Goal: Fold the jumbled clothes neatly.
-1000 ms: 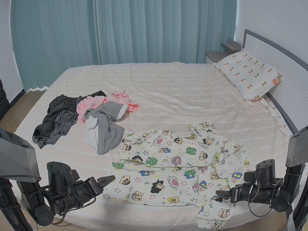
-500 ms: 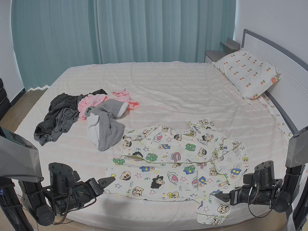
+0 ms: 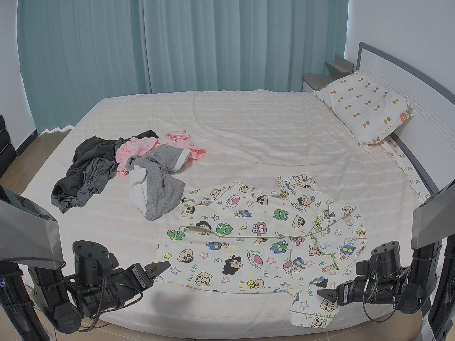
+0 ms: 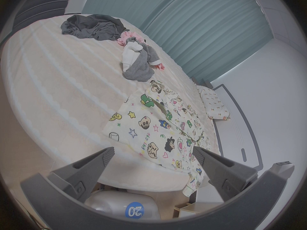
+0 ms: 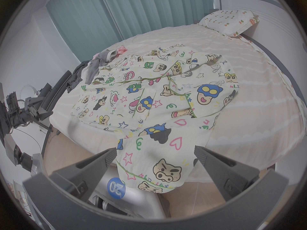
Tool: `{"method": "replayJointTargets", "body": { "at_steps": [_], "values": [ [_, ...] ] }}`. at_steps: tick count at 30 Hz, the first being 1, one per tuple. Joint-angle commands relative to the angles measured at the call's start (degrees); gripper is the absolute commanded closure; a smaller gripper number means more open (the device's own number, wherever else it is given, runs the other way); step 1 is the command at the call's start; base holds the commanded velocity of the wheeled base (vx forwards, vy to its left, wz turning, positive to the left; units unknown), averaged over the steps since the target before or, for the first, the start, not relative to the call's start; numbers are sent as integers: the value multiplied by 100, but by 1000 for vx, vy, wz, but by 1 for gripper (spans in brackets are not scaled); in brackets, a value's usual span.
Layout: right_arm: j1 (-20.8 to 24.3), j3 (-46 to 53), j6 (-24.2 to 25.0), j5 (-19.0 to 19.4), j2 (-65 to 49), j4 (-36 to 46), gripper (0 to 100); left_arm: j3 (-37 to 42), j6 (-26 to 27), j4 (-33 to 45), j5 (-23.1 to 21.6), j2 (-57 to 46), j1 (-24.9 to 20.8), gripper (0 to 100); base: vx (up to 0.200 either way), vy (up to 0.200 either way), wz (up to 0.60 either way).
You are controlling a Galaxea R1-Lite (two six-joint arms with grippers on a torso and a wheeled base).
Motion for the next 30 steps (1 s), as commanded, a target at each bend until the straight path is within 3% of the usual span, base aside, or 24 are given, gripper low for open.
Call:
{"method": "replayJointTargets", "body": {
  "at_steps": [1, 5, 9, 11, 13, 30],
  "values": [
    [-280, 92, -29, 105, 772, -445, 0, 101, -17, 4, 1, 42, -1, 0, 0, 0, 0],
    [-579, 84, -3, 422, 1115, -1016, 0, 101, -9, -5, 1, 94, -1, 0, 0, 0, 0],
    [-1036, -66, -64, 712, 1150, -1008, 0, 101, -9, -14, -8, 94, -1, 0, 0, 0, 0],
    [-1185, -233, -90, 1169, 1229, -1008, 0, 101, -9, -23, -26, 121, -1, 0, 0, 0, 0],
    [-1273, -365, -90, 1283, 1326, -1008, 0, 101, -9, -40, -26, 165, -1, 0, 0, 0, 0],
    [-1291, -1006, -126, 1345, 1844, -832, 0, 101, -9, -40, -26, 209, -1, 0, 0, 0, 0]
  ]
}}
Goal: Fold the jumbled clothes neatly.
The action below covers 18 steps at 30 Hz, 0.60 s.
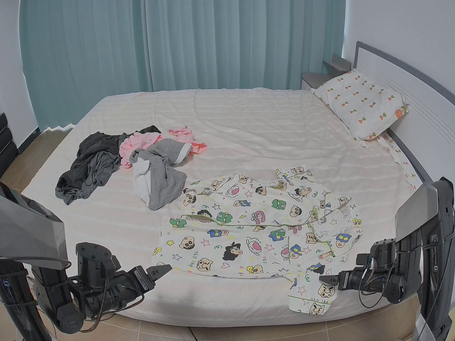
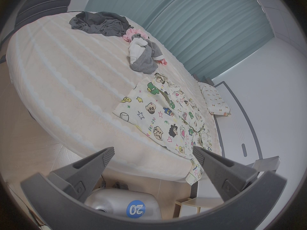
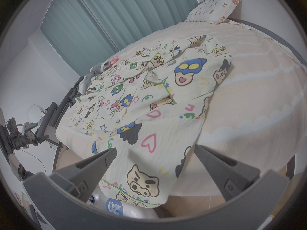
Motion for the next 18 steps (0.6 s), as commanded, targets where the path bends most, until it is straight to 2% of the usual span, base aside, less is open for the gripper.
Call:
{"method": "replayJointTargets", "body": {
  "at_steps": [1, 8, 9, 18],
  "values": [
    [99, -4, -1, 4, 52, 39, 0, 101, -3, 1, 7, 21, -1, 0, 0, 0, 0],
    [178, -100, -28, 4, 34, 118, 0, 101, -3, 1, 7, 21, -1, 0, 0, 0, 0],
    [178, -100, -28, 4, 17, 197, 100, 101, -3, 1, 7, 21, -1, 0, 0, 0, 0],
    [90, 40, -45, -23, -97, 355, 100, 101, -11, 1, 34, 21, -1, 0, 0, 0, 0]
  ]
}}
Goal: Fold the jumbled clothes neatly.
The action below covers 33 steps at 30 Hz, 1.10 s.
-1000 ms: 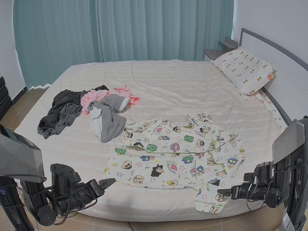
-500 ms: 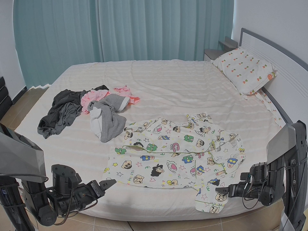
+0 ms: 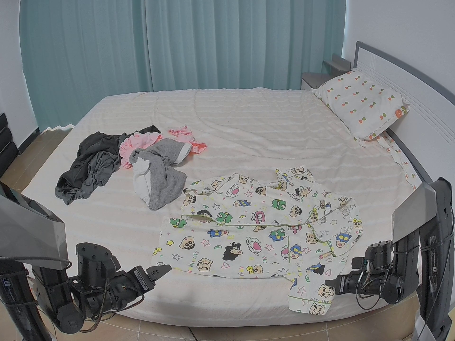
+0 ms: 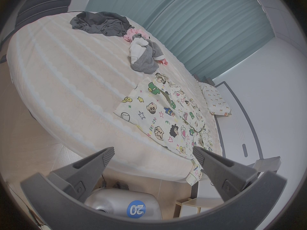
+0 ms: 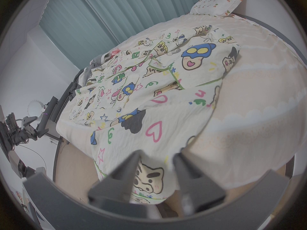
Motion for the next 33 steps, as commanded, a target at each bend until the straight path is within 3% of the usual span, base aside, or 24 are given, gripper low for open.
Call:
{"method": "replayJointTargets", "body": {
  "at_steps": [1, 8, 24, 30, 31, 33],
  "values": [
    [-48, 81, -1, -9, -50, -6, 100, 101, -3, -1, 1, 8, -1, 0, 0, 0, 0],
    [-426, 643, -687, -9, -67, -76, 100, 101, -3, -1, 9, 16, -1, 0, 0, 0, 0],
    [-619, 1039, -1012, -80, -85, -243, 100, 101, -3, -1, 27, 16, -1, 0, 0, 0, 0],
    [-593, 1126, -1012, -290, -41, -349, 100, 101, 6, -1, 27, 16, -9, 0, 0, 0, 0],
    [-584, 1126, -1012, -317, -32, -357, 0, 101, 6, -1, 27, 16, -1, 0, 0, 0, 0],
    [-610, 1126, -995, -317, -85, -375, 0, 101, -3, -1, 27, 16, -1, 0, 0, 0, 0]
  ]
}}
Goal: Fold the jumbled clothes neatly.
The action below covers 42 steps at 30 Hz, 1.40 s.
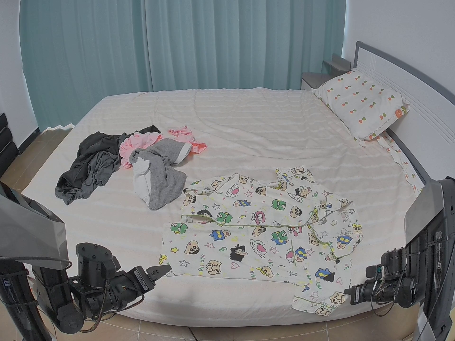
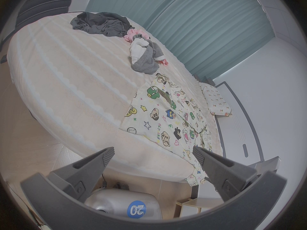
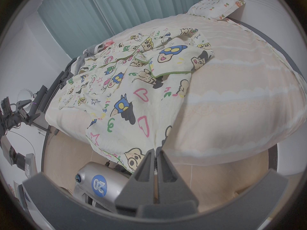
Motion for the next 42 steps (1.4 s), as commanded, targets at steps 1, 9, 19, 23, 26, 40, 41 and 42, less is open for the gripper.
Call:
{"method": "replayJointTargets", "body": {
  "at_steps": [1, 9, 19, 23, 26, 40, 41, 42],
  "values": [
    [-9, 101, 15, 1, -25, -23, 0, 101, 2, -1, -2, 8, 3, 0, 0, 0, 0],
    [202, 48, 489, 1, -1458, -146, 0, 101, -6, -89, -11, -36, -6, 0, 0, 0, 0],
    [817, 84, 1052, -201, -2513, -146, 0, 101, 20, -98, -46, -10, -6, 0, 160, 0, 0],
    [817, 84, 1052, -227, -2513, -146, 0, 101, 20, -98, -46, -1, -6, 0, 200, 0, 0],
    [835, 84, 1052, -236, -2530, -146, 0, 101, 29, -98, -46, 8, -6, 0, 200, 0, 0],
    [852, 84, 1061, -262, -2548, -146, 0, 101, -6, -107, -2, -1, -50, 0, 86, 0, 0],
    [861, 84, 1061, -262, -2548, -146, 0, 101, -6, -107, -2, -1, -50, 0, 0, 0, 0],
    [887, 84, 1061, -271, -2548, -146, 0, 101, 2, -107, -11, -1, -50, 0, 0, 0, 0]
  ]
}}
